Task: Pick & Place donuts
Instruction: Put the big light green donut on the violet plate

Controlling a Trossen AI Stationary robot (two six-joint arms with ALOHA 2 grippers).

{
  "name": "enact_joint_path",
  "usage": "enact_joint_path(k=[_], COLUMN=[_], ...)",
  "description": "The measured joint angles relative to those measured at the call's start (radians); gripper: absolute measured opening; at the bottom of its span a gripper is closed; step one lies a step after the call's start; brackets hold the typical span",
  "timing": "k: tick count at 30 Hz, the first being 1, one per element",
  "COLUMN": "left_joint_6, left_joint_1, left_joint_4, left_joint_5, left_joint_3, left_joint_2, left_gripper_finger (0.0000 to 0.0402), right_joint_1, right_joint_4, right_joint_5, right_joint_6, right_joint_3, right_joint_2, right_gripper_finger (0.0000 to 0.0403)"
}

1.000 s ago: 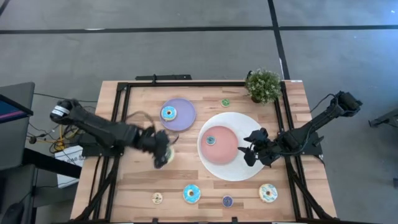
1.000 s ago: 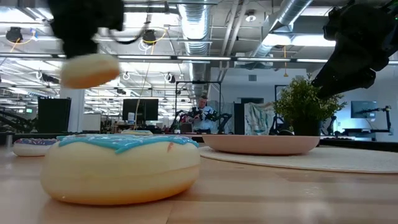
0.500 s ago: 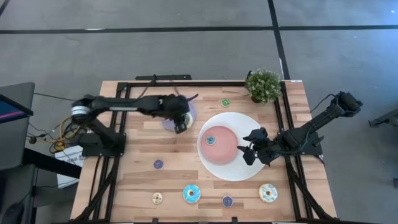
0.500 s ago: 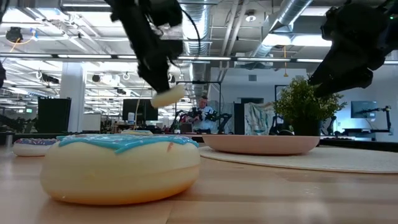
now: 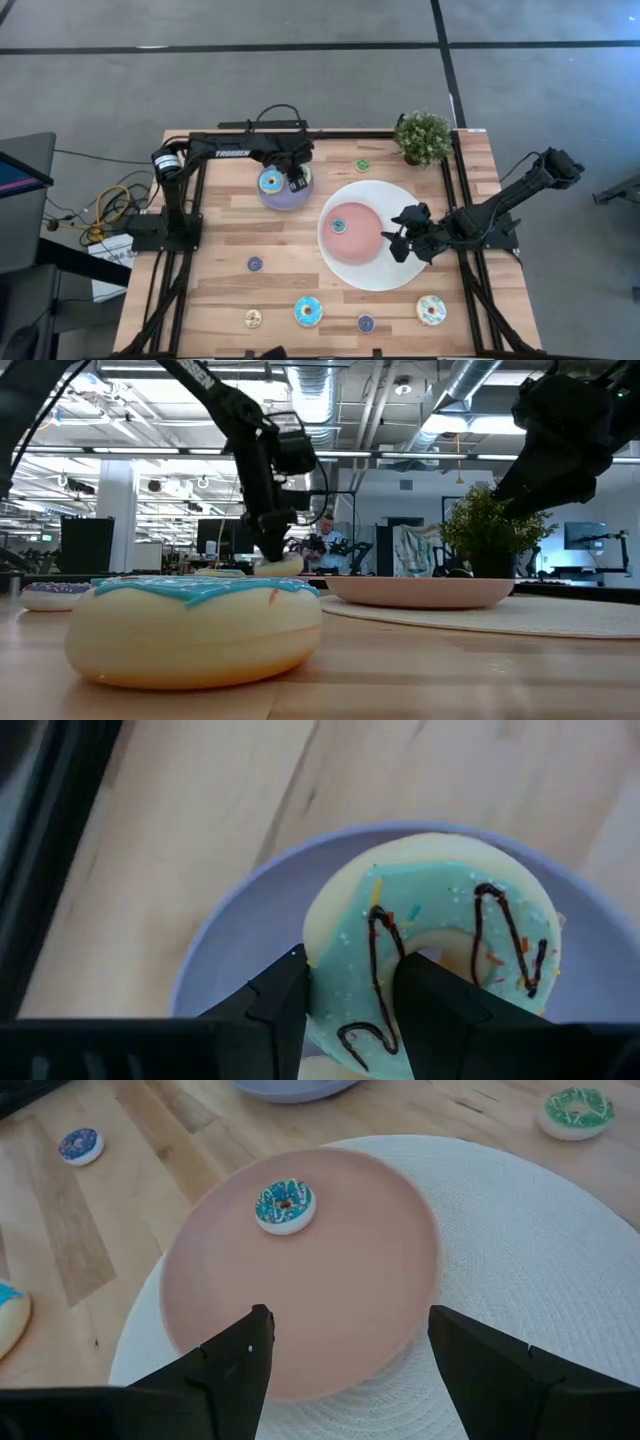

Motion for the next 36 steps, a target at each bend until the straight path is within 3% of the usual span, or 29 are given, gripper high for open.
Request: enact_joint_path(k=[13,36], left_joint_6=[-0.010,-0.045], left_joint_1=[0.069,0.078], left_joint_4=[0.005,-0.031], left_joint_5=[0.017,0.012], left_joint_3=[0.000,0.000], left_joint_2=[0.014,0.013], left_gripper_finger=[0.0126,0.0126], right_joint_1=[-0.001,-0.001], right_joint_4=[-0.015,-0.014], right_joint_5=[0.000,0.000], right_joint_6=[-0.053,-0.051], right_joint_3=[0.000,-0.001], right_joint_2=[0.000,0.000], right_gripper_finger=[0.0256,0.0256])
